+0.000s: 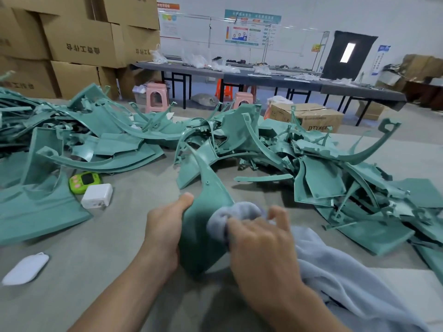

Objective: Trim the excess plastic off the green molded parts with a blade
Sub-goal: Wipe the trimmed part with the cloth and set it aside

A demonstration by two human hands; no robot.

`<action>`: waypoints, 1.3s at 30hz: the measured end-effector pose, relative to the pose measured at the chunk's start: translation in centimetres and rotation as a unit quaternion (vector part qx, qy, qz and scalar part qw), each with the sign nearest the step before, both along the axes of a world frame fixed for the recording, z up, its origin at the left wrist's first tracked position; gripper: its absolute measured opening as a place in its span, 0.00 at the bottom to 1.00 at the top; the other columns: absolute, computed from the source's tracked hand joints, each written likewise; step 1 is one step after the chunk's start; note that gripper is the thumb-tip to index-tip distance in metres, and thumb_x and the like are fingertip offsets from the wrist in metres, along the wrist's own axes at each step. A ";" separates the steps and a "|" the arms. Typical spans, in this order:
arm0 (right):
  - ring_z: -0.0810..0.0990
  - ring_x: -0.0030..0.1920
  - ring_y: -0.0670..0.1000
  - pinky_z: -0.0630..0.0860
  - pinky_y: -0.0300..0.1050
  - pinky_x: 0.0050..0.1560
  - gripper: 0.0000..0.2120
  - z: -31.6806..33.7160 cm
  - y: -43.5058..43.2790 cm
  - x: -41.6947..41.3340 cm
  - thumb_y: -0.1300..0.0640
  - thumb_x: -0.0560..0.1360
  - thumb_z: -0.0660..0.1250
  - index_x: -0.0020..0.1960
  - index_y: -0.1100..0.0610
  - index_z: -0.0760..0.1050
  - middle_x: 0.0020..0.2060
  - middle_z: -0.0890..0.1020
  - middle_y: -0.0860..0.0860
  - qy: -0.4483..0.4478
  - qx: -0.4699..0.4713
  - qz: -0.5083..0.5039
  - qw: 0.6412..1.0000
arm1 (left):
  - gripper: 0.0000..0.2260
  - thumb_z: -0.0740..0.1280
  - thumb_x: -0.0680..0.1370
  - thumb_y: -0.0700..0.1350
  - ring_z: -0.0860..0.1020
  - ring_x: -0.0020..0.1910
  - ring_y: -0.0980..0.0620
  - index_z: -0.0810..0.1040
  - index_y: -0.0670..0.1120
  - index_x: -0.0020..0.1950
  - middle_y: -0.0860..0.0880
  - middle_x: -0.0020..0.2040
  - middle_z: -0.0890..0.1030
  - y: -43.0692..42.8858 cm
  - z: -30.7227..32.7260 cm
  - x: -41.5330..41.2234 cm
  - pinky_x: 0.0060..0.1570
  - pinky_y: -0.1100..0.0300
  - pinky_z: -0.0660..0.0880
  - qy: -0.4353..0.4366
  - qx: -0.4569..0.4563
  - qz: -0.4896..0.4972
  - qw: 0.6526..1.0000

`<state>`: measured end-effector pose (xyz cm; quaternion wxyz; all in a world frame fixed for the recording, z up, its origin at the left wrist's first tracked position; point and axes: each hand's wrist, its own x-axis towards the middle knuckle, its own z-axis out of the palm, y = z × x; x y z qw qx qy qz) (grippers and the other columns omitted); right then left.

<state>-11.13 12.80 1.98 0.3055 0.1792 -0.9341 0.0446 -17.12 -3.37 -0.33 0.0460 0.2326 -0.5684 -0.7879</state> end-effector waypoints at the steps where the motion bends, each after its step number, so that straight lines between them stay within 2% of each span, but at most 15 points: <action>1: 0.66 0.24 0.47 0.62 0.47 0.53 0.15 0.8 0.3 -0.3 0.63 0.64 0.76 0.32 0.49 0.72 0.23 0.73 0.45 0.007 -0.033 -0.034 0.999 | 0.09 0.76 0.72 0.49 0.84 0.33 0.45 0.87 0.45 0.36 0.44 0.35 0.86 -0.3 0.1 0.1 0.31 0.55 0.80 0.021 -0.045 0.002 0.999; 3: 0.62 0.24 0.45 0.59 0.44 0.50 0.18 2.3 1.0 -1.1 0.62 0.69 0.76 0.33 0.47 0.68 0.22 0.70 0.44 0.028 -0.105 -0.065 0.992 | 0.07 0.77 0.69 0.54 0.86 0.39 0.49 0.88 0.53 0.42 0.51 0.37 0.87 -0.9 0.3 0.3 0.42 0.54 0.83 0.062 -0.131 0.010 0.989; 6: 0.69 0.33 0.49 0.62 0.45 0.51 0.08 3.5 0.7 -2.6 0.53 0.76 0.69 0.39 0.48 0.72 0.30 0.74 0.43 0.030 -0.164 -0.030 0.986 | 0.25 0.73 0.61 0.68 0.82 0.41 0.62 0.84 0.62 0.55 0.59 0.39 0.85 -1.5 0.4 0.7 0.43 0.60 0.78 0.079 -0.290 0.026 0.953; 7: 0.71 0.39 0.49 0.64 0.46 0.54 0.03 3.6 0.2 -2.9 0.50 0.77 0.66 0.48 0.48 0.77 0.36 0.76 0.43 -0.010 -0.178 -0.012 0.984 | 0.28 0.71 0.60 0.70 0.81 0.43 0.62 0.83 0.62 0.58 0.59 0.40 0.84 -1.3 0.5 1.0 0.44 0.62 0.76 0.083 -0.340 0.021 0.937; 9: 0.71 0.51 0.46 0.67 0.45 0.60 0.22 2.8 -0.5 -3.7 0.48 0.80 0.62 0.73 0.47 0.70 0.51 0.76 0.43 -0.101 -0.219 0.007 0.970 | 0.30 0.71 0.61 0.72 0.78 0.45 0.64 0.82 0.61 0.59 0.63 0.43 0.81 -0.5 0.6 1.6 0.45 0.66 0.73 0.105 -0.399 0.015 0.911; 12: 0.73 0.64 0.46 0.69 0.45 0.64 0.32 1.8 -0.9 -4.7 0.47 0.80 0.62 0.81 0.39 0.54 0.68 0.75 0.43 -0.219 -0.366 0.011 0.904 | 0.22 0.76 0.64 0.65 0.74 0.46 0.75 0.84 0.59 0.54 0.69 0.42 0.78 0.2 0.4 2.1 0.43 0.79 0.67 0.156 -0.428 0.022 0.890; 15: 0.77 0.65 0.48 0.74 0.50 0.67 0.28 1.8 -1.1 -6.1 0.51 0.79 0.66 0.77 0.41 0.64 0.68 0.78 0.45 -0.252 -0.490 0.006 0.835 | 0.17 0.78 0.64 0.62 0.76 0.45 0.72 0.85 0.60 0.49 0.69 0.38 0.80 0.1 0.3 2.2 0.42 0.79 0.68 0.192 -0.442 0.026 0.876; 19: 0.84 0.51 0.53 0.81 0.58 0.55 0.14 2.3 -1.9 -8.0 0.51 0.73 0.67 0.58 0.49 0.80 0.47 0.85 0.47 -0.234 -0.566 -0.001 0.791 | 0.12 0.77 0.63 0.62 0.76 0.44 0.74 0.83 0.64 0.44 0.77 0.44 0.77 -0.1 0.8 2.0 0.42 0.81 0.68 0.220 -0.440 0.031 0.870; 22: 0.85 0.46 0.61 0.82 0.61 0.52 0.10 2.4 -2.1 -9.6 0.51 0.76 0.68 0.45 0.58 0.81 0.39 0.85 0.55 -0.250 -0.598 -0.047 0.760 | 0.11 0.79 0.64 0.59 0.76 0.46 0.74 0.84 0.60 0.44 0.75 0.45 0.79 -0.3 0.7 1.9 0.43 0.81 0.68 0.217 -0.432 0.007 0.875; 25: 0.85 0.46 0.61 0.83 0.58 0.51 0.11 3.2 -1.1 -11.6 0.54 0.79 0.68 0.45 0.62 0.81 0.41 0.84 0.59 -0.267 -0.638 -0.099 0.716 | 0.13 0.80 0.63 0.59 0.77 0.46 0.72 0.86 0.57 0.45 0.69 0.39 0.81 0.0 0.6 2.3 0.43 0.81 0.68 0.219 -0.445 -0.020 0.868; 27: 0.81 0.41 0.58 0.79 0.50 0.44 0.10 4.5 -0.2 -13.1 0.57 0.79 0.67 0.45 0.65 0.78 0.39 0.81 0.59 -0.286 -0.618 -0.122 0.722 | 0.15 0.79 0.62 0.61 0.77 0.46 0.73 0.86 0.59 0.45 0.70 0.40 0.81 0.2 0.7 2.6 0.44 0.82 0.67 0.225 -0.457 -0.026 0.860; 30: 0.74 0.40 0.55 0.73 0.47 0.42 0.10 6.5 0.4 -15.0 0.58 0.80 0.66 0.42 0.61 0.72 0.35 0.73 0.55 -0.305 -0.582 -0.143 0.740 | 0.15 0.79 0.63 0.62 0.77 0.47 0.73 0.86 0.59 0.47 0.71 0.41 0.80 0.4 0.8 2.7 0.46 0.81 0.69 0.230 -0.456 -0.030 0.859; 33: 0.70 0.38 0.55 0.70 0.36 0.33 0.10 7.5 0.2 -15.7 0.59 0.82 0.64 0.46 0.63 0.69 0.36 0.70 0.56 -0.326 -0.596 -0.165 0.715 | 0.14 0.80 0.63 0.60 0.77 0.45 0.73 0.86 0.59 0.45 0.73 0.39 0.79 0.4 0.8 2.7 0.44 0.80 0.69 0.228 -0.438 -0.025 0.869; 35: 0.74 0.38 0.55 0.72 0.41 0.38 0.09 7.2 -0.2 -15.0 0.57 0.80 0.66 0.48 0.64 0.73 0.38 0.75 0.58 -0.310 -0.593 -0.167 0.724 | 0.11 0.80 0.64 0.58 0.78 0.44 0.72 0.86 0.58 0.44 0.74 0.39 0.80 0.3 0.7 2.7 0.42 0.80 0.69 0.234 -0.428 -0.015 0.873; 39: 0.74 0.30 0.53 0.70 0.45 0.33 0.15 5.2 -1.3 -11.6 0.56 0.77 0.67 0.32 0.57 0.74 0.28 0.76 0.52 -0.228 -0.600 -0.099 0.761 | 0.10 0.78 0.66 0.58 0.78 0.44 0.71 0.85 0.57 0.43 0.72 0.40 0.81 0.3 0.4 2.7 0.41 0.80 0.69 0.242 -0.414 0.008 0.877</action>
